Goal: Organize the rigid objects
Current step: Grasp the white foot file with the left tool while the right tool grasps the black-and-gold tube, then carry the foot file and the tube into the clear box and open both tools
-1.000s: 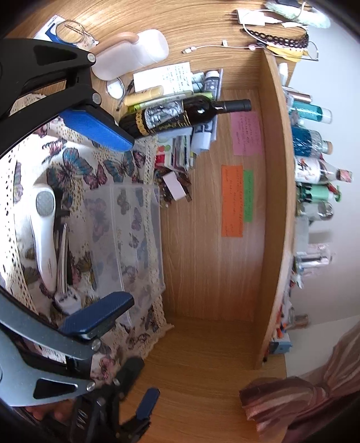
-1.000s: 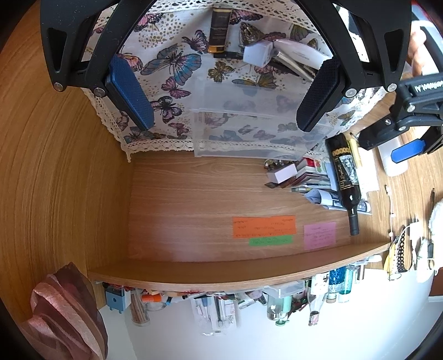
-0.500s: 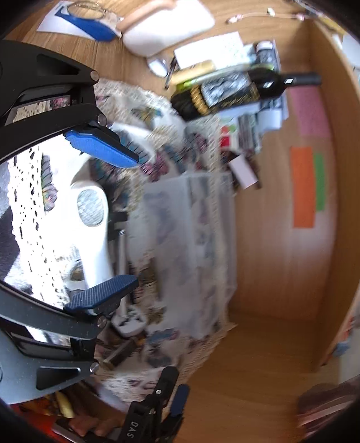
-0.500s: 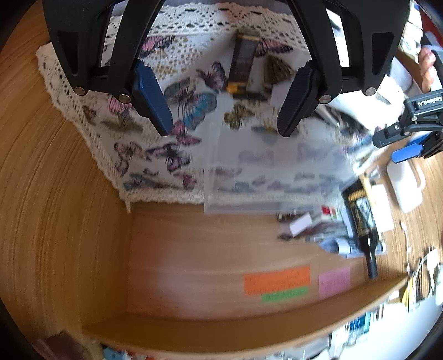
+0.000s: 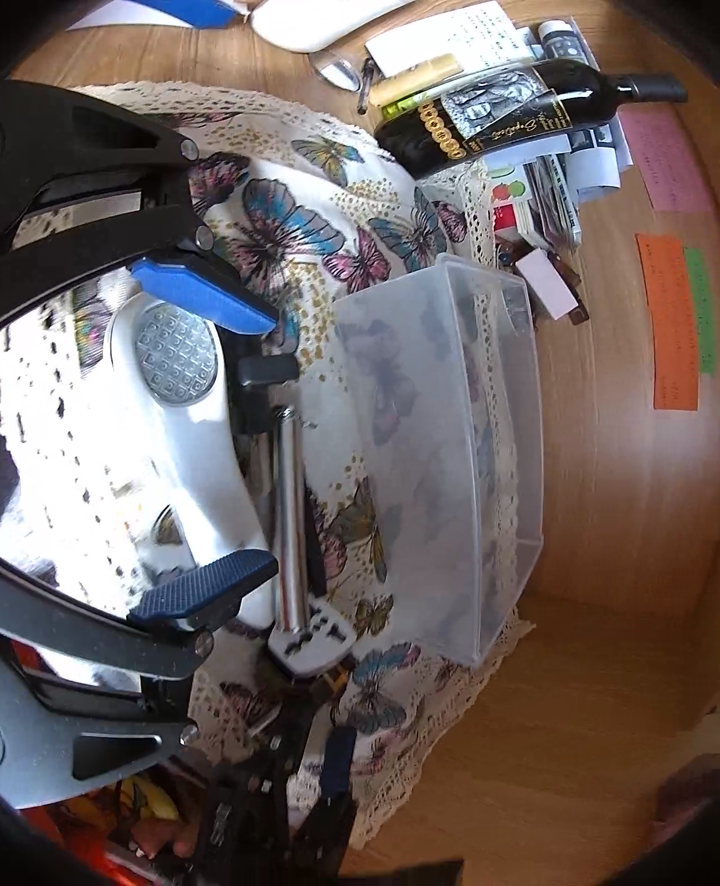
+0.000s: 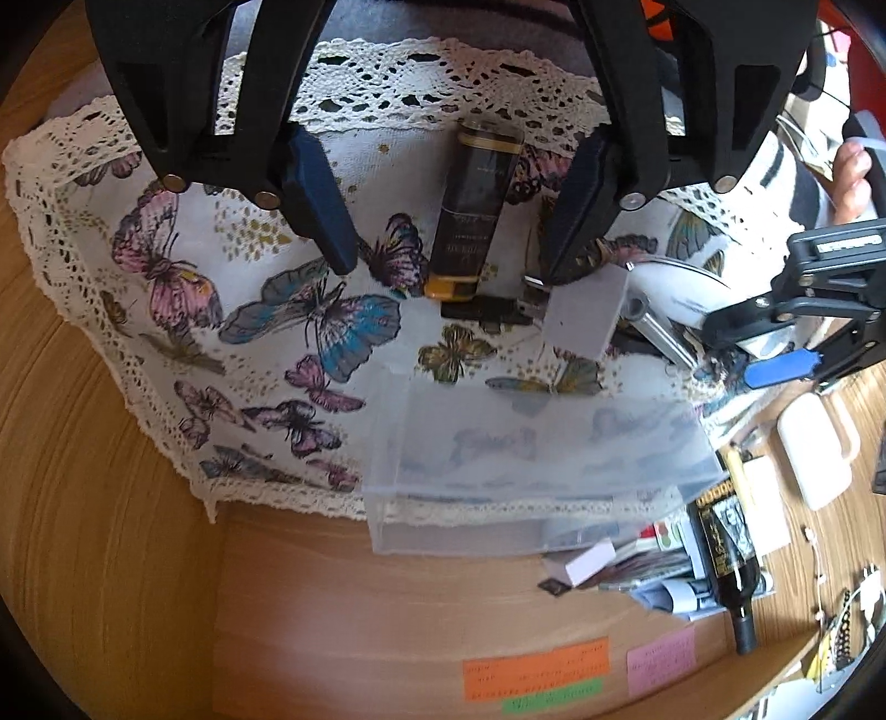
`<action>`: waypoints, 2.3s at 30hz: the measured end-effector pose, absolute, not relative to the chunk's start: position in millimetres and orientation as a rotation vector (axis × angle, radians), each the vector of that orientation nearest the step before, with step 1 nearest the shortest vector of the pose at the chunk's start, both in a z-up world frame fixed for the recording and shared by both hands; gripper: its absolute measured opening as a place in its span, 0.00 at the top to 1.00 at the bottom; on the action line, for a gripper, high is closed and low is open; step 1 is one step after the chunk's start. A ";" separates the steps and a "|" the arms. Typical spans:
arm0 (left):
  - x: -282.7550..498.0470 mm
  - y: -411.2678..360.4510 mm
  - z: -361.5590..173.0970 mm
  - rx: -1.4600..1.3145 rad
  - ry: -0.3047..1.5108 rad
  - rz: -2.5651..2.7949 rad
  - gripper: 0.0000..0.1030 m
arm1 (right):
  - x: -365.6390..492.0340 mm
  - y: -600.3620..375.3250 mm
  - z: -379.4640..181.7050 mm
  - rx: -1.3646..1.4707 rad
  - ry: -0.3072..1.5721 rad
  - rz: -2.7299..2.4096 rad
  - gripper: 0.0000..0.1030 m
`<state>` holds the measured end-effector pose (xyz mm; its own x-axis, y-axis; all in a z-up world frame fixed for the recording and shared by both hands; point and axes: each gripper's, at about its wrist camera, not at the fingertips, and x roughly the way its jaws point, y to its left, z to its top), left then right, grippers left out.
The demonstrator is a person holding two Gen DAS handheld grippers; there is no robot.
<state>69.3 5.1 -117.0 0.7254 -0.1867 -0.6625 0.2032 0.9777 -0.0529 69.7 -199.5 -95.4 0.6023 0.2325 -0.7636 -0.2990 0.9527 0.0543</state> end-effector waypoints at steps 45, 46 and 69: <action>42.9 -16.3 -115.5 -0.041 0.672 -0.191 0.62 | 61.9 -202.3 -96.2 -0.089 0.823 0.346 0.81; 42.4 -14.3 -109.5 -0.038 0.664 -0.191 0.62 | 62.0 -203.2 -92.8 -0.082 0.816 0.348 0.81; 81.1 3.6 -18.5 -0.011 0.569 -0.223 0.62 | 98.0 -189.8 -12.6 -0.027 0.601 0.372 0.81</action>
